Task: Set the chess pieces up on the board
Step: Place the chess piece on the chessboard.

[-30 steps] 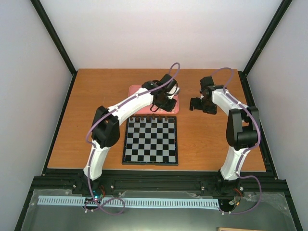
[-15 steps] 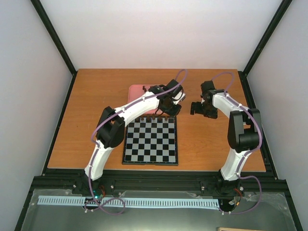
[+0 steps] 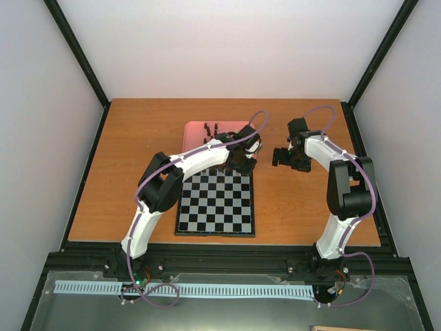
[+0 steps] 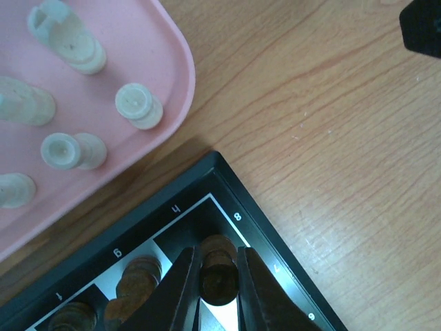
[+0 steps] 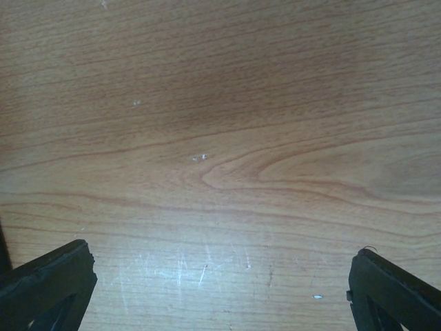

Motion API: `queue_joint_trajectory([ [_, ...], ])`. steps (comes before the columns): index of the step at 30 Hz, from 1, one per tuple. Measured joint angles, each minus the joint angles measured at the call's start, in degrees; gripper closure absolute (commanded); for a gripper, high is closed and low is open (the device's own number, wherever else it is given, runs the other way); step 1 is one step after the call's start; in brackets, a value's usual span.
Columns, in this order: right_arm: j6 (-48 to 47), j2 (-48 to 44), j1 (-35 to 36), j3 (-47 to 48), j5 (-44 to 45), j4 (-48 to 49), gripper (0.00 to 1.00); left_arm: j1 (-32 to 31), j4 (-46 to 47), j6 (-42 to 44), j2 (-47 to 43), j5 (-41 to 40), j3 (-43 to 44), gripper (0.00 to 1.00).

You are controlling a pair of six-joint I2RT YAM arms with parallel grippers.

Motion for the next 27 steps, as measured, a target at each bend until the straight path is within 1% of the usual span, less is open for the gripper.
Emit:
queue_joint_trajectory([
  [15, 0.09, 0.00, 0.00, -0.02, 0.00, 0.07, 0.00, 0.00, 1.11, -0.09, 0.02, -1.53, 0.17, 0.98],
  [24, 0.09, 0.00, 0.00, -0.04, -0.02, 0.07, 0.00, 0.00, 1.03, -0.07, 1.29, -1.97, 0.98, 0.90],
  [27, 0.09, 0.00, 0.00, -0.07, -0.02, 0.07, 0.00, -0.02, 0.94, -0.04, 1.75, -2.36, 0.98, 0.90],
])
